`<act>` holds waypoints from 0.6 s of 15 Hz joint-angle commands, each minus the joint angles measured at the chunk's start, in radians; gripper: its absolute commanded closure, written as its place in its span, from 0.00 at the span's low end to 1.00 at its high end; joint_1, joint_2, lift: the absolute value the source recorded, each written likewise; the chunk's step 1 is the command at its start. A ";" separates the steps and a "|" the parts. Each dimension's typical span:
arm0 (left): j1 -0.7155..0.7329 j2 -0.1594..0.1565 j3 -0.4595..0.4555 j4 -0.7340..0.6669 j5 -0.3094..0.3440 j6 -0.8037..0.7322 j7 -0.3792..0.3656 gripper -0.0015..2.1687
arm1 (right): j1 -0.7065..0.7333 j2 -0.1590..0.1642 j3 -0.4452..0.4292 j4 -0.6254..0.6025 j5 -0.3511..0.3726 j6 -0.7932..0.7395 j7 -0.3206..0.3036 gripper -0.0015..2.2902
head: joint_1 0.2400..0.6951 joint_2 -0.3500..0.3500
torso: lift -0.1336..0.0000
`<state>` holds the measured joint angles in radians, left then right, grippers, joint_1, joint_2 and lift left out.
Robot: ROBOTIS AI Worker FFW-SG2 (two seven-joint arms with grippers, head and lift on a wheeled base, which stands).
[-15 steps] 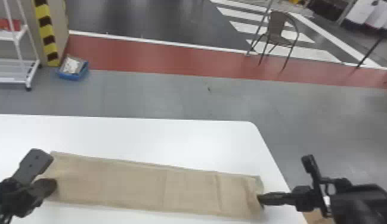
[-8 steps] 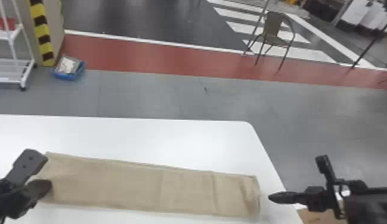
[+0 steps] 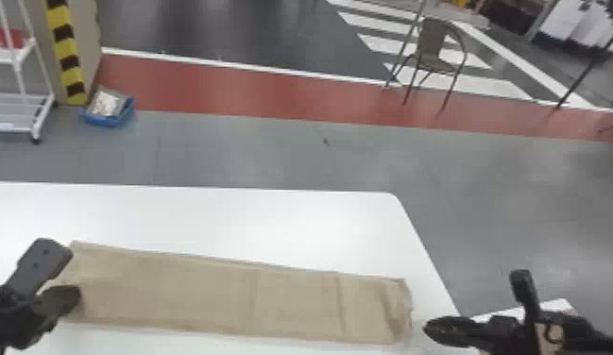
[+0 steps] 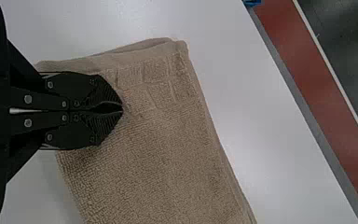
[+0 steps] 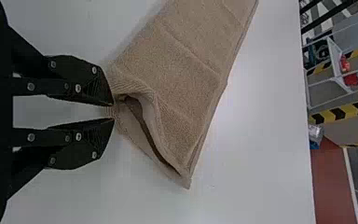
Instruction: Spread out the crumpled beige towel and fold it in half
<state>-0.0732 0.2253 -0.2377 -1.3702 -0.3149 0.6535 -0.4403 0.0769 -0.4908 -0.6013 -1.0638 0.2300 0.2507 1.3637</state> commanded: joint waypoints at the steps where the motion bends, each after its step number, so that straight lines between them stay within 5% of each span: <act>1: 0.003 0.003 0.001 0.000 0.002 -0.010 -0.003 0.71 | 0.044 0.017 -0.064 -0.010 -0.043 -0.107 0.002 0.17 | 1.00 0.00 | 1.00; 5: -0.002 0.003 0.001 0.002 0.010 -0.028 -0.011 0.71 | 0.044 0.035 -0.110 0.018 -0.095 -0.205 -0.124 0.17 | 1.00 0.00 | 1.00; 9: -0.008 0.006 0.003 0.019 0.014 -0.062 -0.011 0.71 | -0.014 0.043 -0.048 0.090 -0.080 -0.227 -0.149 0.23 | 1.00 0.00 | 1.00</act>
<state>-0.0774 0.2304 -0.2357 -1.3577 -0.3018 0.6013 -0.4513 0.0819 -0.4526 -0.6746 -0.9960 0.1464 0.0272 1.2145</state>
